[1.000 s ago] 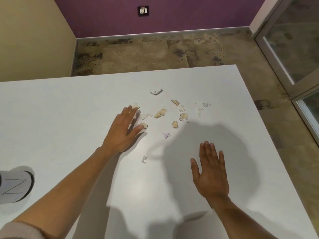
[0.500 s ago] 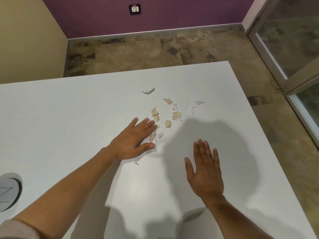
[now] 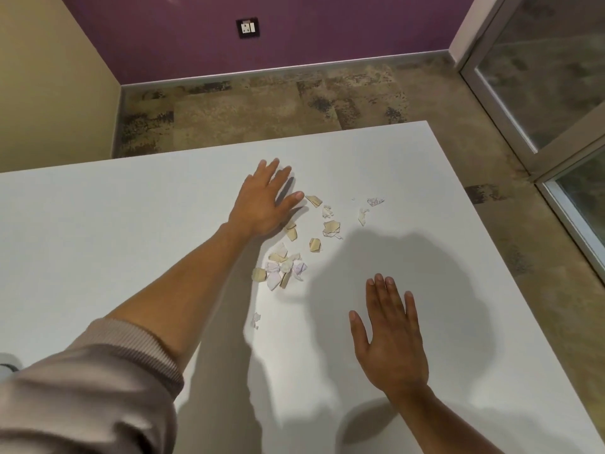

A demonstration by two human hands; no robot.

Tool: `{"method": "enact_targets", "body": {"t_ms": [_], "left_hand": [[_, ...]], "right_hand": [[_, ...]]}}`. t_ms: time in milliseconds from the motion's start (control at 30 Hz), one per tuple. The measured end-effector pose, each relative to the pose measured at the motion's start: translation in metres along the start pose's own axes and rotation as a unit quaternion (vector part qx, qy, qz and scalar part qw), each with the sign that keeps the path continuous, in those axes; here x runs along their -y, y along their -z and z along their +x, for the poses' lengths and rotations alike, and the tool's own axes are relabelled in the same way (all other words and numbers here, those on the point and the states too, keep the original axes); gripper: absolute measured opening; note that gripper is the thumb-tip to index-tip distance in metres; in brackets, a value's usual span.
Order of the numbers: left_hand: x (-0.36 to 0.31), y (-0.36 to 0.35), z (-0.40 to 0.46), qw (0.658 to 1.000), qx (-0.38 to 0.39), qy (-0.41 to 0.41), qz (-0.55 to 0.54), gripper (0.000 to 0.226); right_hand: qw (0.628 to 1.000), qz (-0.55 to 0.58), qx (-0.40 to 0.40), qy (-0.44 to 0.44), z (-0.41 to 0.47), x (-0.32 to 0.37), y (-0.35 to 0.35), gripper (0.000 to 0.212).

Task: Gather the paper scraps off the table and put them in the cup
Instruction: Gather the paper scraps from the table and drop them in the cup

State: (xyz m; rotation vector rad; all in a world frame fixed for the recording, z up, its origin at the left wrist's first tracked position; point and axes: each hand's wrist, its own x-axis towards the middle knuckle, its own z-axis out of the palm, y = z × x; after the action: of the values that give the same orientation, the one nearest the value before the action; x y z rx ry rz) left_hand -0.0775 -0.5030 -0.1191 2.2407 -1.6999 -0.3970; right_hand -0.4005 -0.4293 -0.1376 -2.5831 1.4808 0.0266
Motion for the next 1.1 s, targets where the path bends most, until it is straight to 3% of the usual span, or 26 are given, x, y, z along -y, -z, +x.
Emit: {"method": "enact_targets", "body": {"t_ms": [100,367,433,500,600,833,967,1100], "left_hand": [[0.001,-0.005,0.005,0.997,0.062,-0.042,0.02,0.073],[-0.008,-0.006,-0.059,0.97,0.138,-0.17,-0.102,0.049],[-0.01,-0.003,-0.067,0.97,0.126,-0.16,-0.136,0.046],[-0.013,-0.001,-0.065,0.977,0.067,-0.136,-0.152,0.046],[-0.025,0.001,-0.042,0.988,0.023,-0.092,-0.118,0.056],[-0.069,-0.033,-0.025,0.975,0.153,-0.161,0.01,0.064],[-0.082,-0.038,-0.041,0.968,0.098,-0.23,-0.016,0.051],[-0.094,-0.022,-0.027,0.974,-0.044,-0.218,-0.027,0.051]], "right_hand": [[1.0,-0.003,0.002,-0.001,0.0,-0.001,0.0,0.068],[1.0,-0.003,-0.004,-0.001,-0.002,0.001,0.004,0.066],[1.0,0.0,-0.002,0.0,-0.002,0.001,0.004,0.066],[1.0,0.006,-0.004,0.001,-0.002,0.002,0.004,0.066],[1.0,0.004,-0.003,0.0,-0.001,0.001,0.003,0.066],[1.0,0.0,0.007,-0.002,0.0,0.0,0.002,0.067],[1.0,0.004,0.009,-0.003,0.001,0.0,0.002,0.068],[1.0,0.003,-0.003,-0.004,0.0,0.0,0.002,0.066]]}}
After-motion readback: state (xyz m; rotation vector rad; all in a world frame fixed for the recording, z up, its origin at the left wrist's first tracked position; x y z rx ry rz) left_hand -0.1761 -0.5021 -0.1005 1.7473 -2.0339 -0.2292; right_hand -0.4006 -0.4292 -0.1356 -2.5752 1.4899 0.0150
